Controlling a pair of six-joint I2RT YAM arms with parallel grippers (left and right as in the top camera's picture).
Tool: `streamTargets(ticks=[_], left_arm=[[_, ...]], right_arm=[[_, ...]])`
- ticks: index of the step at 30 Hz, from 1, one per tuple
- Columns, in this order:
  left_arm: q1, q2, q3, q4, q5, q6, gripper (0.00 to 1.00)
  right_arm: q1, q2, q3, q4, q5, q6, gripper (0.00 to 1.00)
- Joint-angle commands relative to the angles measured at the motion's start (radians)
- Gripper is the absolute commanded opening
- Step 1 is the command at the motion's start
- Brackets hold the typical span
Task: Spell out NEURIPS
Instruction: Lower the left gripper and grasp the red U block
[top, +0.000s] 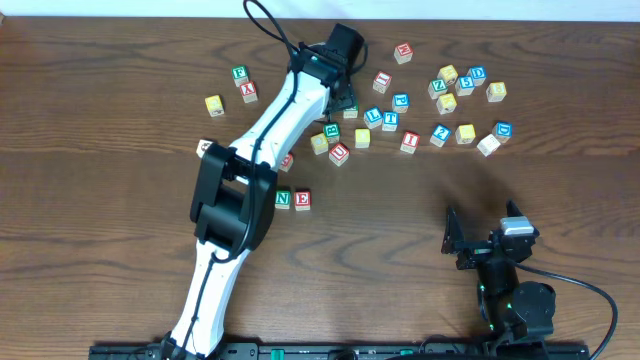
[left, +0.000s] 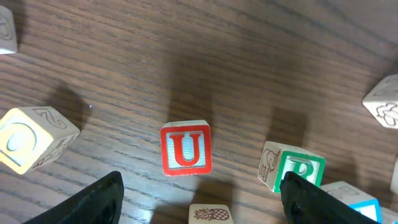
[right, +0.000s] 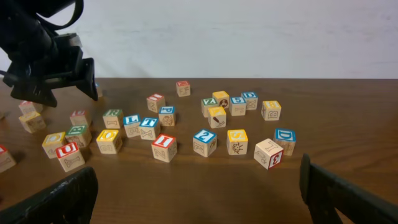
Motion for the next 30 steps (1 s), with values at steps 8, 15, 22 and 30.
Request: streamTargets(ticks=[8, 15, 22, 30], left_arm=[[0.029, 0.057, 0.002, -0.010, -0.020, -0.100, 0.79], [0.030, 0.094, 0.002, 0.005, 0.016, -0.099, 0.79], [0.030, 0.095, 0.003, 0.034, 0.016, -0.084, 0.79], [0.030, 0.095, 0.003, 0.038, 0.013, -0.063, 0.75]], right_arm=[[0.005, -0.005, -0.001, -0.005, -0.002, 0.009, 0.99], [0.005, -0.005, -0.001, -0.005, -0.002, 0.009, 0.99], [0.005, -0.005, -0.001, -0.005, -0.002, 0.009, 0.99], [0.005, -0.005, -0.001, -0.005, -0.002, 0.009, 0.99]])
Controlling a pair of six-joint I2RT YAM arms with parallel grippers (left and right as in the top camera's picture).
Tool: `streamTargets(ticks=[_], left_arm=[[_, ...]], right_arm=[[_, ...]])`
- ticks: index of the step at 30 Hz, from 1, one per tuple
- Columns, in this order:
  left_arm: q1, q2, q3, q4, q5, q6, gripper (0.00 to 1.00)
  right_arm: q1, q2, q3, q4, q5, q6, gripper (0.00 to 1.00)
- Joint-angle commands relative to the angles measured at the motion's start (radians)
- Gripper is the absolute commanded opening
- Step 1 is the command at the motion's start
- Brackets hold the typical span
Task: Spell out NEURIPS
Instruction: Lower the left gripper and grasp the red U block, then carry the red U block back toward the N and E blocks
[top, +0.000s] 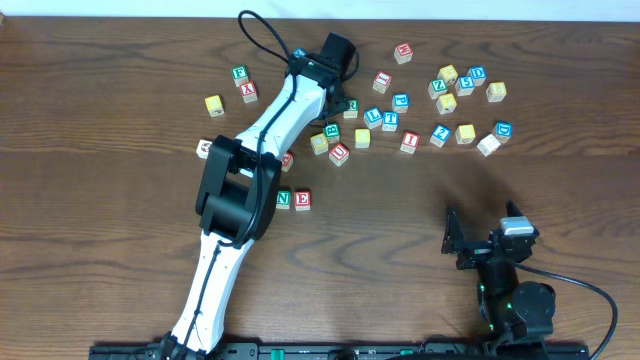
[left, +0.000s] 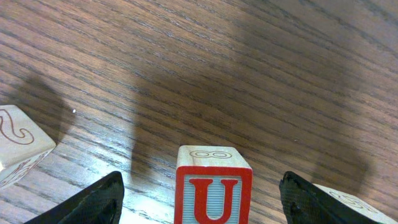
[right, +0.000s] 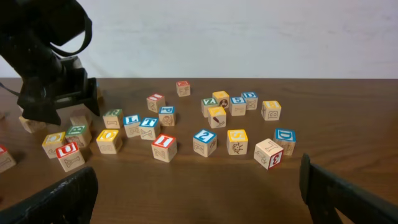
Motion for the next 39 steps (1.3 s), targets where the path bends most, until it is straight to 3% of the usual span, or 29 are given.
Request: streamTargets(ticks=[1, 5, 11, 24, 39], left_arm=[[0.002, 0.008, 0.003, -0.001, -0.005, 0.029, 0.70], [0.002, 0.008, 0.003, -0.003, -0.005, 0.051, 0.54], [0.002, 0.008, 0.003, -0.010, -0.005, 0.062, 0.52], [0.002, 0.008, 0.003, -0.008, -0.006, 0.079, 0.34], [0.002, -0.013, 0.011, -0.008, -0.005, 0.108, 0.34]], right_arm=[[0.005, -0.005, -0.001, -0.005, -0.002, 0.009, 0.99], [0.005, -0.005, -0.001, -0.005, -0.002, 0.009, 0.99], [0.005, -0.005, -0.001, -0.005, -0.002, 0.009, 0.99], [0.005, -0.005, -0.001, -0.005, -0.002, 0.009, 0.99], [0.005, -0.005, -0.001, -0.005, -0.002, 0.009, 0.99]])
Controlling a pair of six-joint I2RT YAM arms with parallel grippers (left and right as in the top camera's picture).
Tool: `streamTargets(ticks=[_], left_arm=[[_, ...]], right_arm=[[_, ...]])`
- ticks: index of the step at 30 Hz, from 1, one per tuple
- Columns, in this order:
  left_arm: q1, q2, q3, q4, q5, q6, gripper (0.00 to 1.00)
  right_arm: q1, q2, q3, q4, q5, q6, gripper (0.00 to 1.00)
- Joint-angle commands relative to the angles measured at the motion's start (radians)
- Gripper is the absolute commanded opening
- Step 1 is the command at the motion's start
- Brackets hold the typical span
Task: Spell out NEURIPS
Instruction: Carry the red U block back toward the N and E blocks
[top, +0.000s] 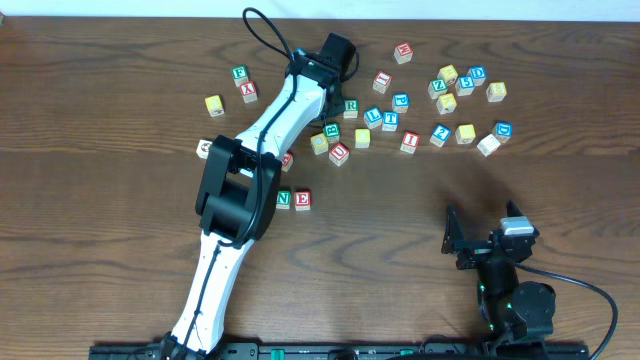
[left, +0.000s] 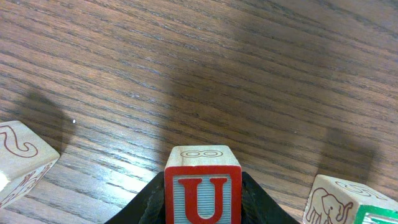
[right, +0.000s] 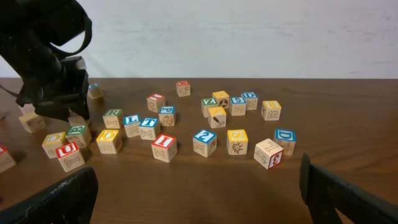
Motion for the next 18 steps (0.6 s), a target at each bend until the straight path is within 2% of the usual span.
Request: streamTargets(ticks=[1, 8, 18], left_arm=[[0.002, -0.026, 0.013, -0.005, -0.005, 0.010, 0.34], [0.001, -0.134, 0.037, -0.005, -0.006, 0.086, 0.24], [0.000, -0.419, 0.037, -0.050, -0.005, 0.166, 0.22]], right_arm=[[0.005, -0.005, -0.001, -0.005, -0.002, 0.009, 0.99], [0.005, -0.005, -0.001, -0.005, -0.002, 0.009, 0.99], [0.005, -0.005, -0.001, -0.005, -0.002, 0.009, 0.99]])
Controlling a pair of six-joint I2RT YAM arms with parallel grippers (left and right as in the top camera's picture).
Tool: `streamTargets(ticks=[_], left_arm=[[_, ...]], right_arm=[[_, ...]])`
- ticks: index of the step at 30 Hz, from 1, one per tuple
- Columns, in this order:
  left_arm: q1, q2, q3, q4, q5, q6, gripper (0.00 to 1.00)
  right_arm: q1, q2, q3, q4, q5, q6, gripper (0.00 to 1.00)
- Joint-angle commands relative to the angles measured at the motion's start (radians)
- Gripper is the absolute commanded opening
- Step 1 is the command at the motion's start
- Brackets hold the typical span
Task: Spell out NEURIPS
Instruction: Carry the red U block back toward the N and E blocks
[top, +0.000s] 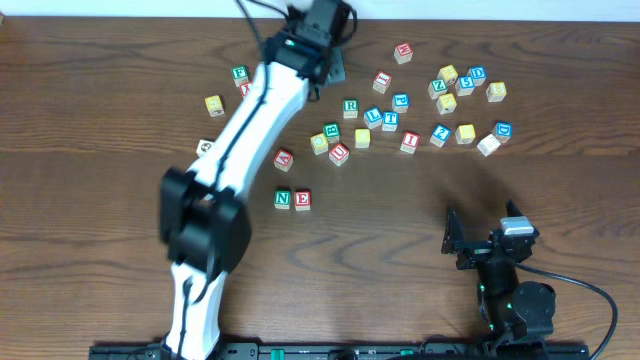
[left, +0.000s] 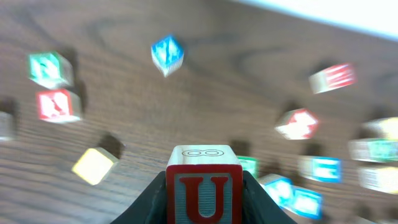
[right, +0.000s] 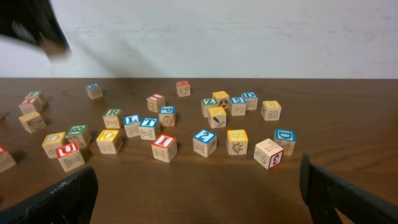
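Note:
A wooden block with a red U (left: 204, 190) is clamped between the fingers of my left gripper (left: 204, 194), which is shut on it. The gripper (top: 322, 25) hangs high over the back of the table, and the wrist view below it is blurred. A green N block (top: 283, 199) and a red E block (top: 302, 200) lie side by side on the table in front of the scatter. My right gripper (right: 199, 199) is open and empty, low at the front right (top: 483, 238).
Several loose letter blocks are scattered across the back of the table, among them a green R (top: 351, 106), a red I (top: 409, 141) and a blue 2 (right: 204, 142). A few more lie at the back left (top: 240, 75). The table's back edge (top: 450, 20) is close to the left gripper.
My left gripper, then shut on the U block down at the table, now holds it high above the table. The arm has swung up toward the back edge. The right arm is unchanged.
My left gripper hung open over the U block among the scattered blocks. Then it was lower, with a finger on each side of the block. Then it was shut on the block at the table, and now it holds it high in the air.

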Motion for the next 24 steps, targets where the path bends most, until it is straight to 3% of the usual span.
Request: streamTargets(ticks=[1, 5, 11, 16, 19, 24], left_arm=[[-0.001, -0.139, 0.035, -0.043, -0.006, 0.046, 0.22], [-0.001, -0.263, 0.035, -0.162, -0.006, 0.045, 0.22], [-0.002, -0.393, 0.035, -0.468, -0.005, 0.045, 0.21], [-0.002, -0.404, 0.026, -0.717, -0.003, 0.036, 0.09], [-0.002, -0.404, -0.023, -0.759, -0.003, 0.024, 0.08], [-0.020, -0.404, -0.168, -0.695, -0.003, -0.051, 0.08]], right_arm=[[0.005, -0.005, -0.001, -0.005, -0.003, 0.009, 0.99], [0.005, -0.005, -0.001, -0.005, -0.003, 0.009, 0.99], [0.005, -0.005, -0.001, -0.005, -0.003, 0.009, 0.99], [0.005, -0.005, -0.001, -0.005, -0.003, 0.009, 0.99], [0.005, -0.005, -0.001, -0.005, -0.003, 0.009, 0.99], [0.005, -0.005, -0.001, -0.005, -0.002, 0.009, 0.99]])
